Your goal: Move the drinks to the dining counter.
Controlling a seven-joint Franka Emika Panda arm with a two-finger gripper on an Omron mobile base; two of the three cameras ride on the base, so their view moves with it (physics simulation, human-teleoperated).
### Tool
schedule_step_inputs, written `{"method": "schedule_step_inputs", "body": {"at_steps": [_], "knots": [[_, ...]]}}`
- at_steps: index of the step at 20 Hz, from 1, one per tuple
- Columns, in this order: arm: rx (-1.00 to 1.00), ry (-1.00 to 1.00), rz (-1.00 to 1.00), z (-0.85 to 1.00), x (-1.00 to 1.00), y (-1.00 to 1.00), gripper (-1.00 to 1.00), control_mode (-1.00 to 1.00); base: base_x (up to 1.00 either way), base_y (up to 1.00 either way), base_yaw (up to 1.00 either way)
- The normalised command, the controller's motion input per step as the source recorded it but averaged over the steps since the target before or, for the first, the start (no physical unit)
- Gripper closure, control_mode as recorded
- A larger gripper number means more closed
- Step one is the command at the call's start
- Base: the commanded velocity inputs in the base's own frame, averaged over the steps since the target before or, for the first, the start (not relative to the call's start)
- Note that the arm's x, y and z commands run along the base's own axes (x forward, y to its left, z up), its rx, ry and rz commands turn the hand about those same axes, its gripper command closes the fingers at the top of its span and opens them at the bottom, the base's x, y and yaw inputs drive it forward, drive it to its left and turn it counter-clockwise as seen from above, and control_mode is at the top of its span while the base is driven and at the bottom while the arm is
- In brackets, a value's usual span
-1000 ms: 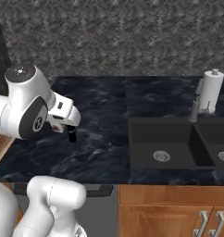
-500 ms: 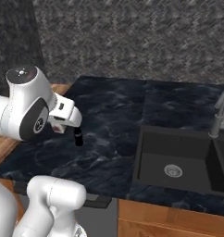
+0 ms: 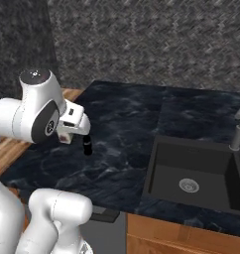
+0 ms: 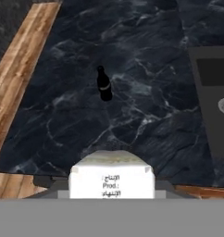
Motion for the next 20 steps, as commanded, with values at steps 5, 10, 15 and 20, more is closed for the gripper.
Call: {"method": "schedule_step_inputs", "body": {"at_steps": [5,10,15,20], "knots": [[-0.04,0.21,0.0,-0.31,0.45,0.1,1.0,-1.0,0.0,0.0,0.0],[-0.01,0.03,0.01,-0.33,0.1,-0.12,1.0,-1.0,0.0,0.0,0.0],[0.0,-0.01,0.11,-0.5,0.11,-0.27,1.0,-1.0,0.0,0.0,0.0],[-0.1,-0.12,0.04,-0.54,0.39,0.0,1.0,-1.0,0.0,0.0,0.0]]}}
